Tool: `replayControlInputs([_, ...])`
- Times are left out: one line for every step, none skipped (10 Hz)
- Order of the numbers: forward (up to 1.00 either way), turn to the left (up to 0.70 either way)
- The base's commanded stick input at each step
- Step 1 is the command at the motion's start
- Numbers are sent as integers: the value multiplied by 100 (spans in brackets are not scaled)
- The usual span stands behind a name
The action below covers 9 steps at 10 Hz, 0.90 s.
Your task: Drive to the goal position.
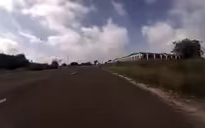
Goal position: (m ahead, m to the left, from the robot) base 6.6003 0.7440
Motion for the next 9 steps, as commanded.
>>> replayControlInputs([100, 0])
replayControlInputs([100, 0])
replayControlInputs([100, 0])
replayControlInputs([100, 0])
replayControlInputs([100, 0])
replayControlInputs([100, 0])
replayControlInputs([100, 0])
replayControlInputs([100, 0])
replayControlInputs([100, 0])
